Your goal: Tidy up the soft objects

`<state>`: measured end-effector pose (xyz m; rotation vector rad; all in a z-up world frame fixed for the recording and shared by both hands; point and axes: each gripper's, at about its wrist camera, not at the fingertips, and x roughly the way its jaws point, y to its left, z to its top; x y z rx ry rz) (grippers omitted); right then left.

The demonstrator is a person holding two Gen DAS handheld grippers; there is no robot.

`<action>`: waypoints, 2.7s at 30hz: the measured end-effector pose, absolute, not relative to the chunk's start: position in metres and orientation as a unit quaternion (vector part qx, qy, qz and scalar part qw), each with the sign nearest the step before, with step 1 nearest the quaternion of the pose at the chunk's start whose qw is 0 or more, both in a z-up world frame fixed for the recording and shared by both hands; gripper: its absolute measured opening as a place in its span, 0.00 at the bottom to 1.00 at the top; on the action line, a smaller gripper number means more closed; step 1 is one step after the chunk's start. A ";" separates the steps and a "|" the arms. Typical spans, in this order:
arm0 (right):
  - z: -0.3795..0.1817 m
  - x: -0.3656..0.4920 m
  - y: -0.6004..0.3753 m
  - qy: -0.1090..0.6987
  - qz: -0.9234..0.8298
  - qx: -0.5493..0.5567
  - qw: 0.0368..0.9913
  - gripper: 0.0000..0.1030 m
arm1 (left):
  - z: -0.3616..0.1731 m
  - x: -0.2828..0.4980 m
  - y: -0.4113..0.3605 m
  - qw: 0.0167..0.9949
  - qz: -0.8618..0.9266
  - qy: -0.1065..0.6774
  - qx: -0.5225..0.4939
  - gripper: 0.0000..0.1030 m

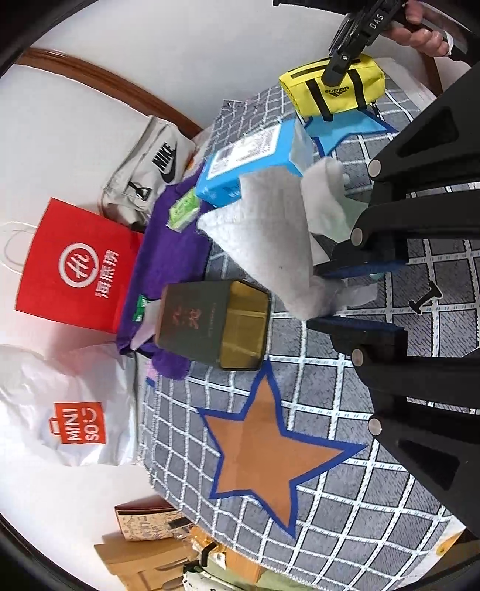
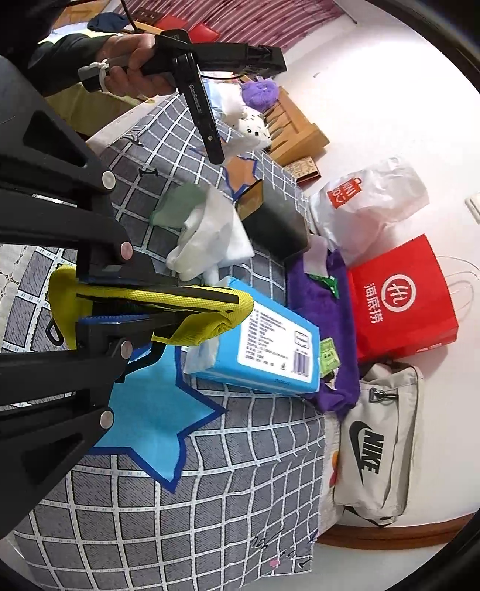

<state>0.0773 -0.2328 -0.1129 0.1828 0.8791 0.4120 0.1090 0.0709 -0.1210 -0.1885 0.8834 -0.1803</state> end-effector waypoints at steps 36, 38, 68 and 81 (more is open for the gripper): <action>-0.033 0.171 -0.227 0.364 0.187 0.059 0.911 0.11 | -0.062 0.186 0.089 0.907 -0.056 0.407 -0.093 0.19; -0.032 0.184 -0.224 0.363 0.183 0.052 0.912 0.11 | -0.064 0.196 0.090 0.905 -0.057 0.412 -0.093 0.19; -0.041 0.369 -0.201 0.350 0.161 0.016 0.923 0.11 | -0.079 0.330 0.069 0.882 -0.043 0.465 -0.060 0.19; -0.103 0.414 -0.184 0.409 0.147 -0.059 0.899 0.11 | -0.111 0.384 0.052 0.861 -0.049 0.504 -0.047 0.20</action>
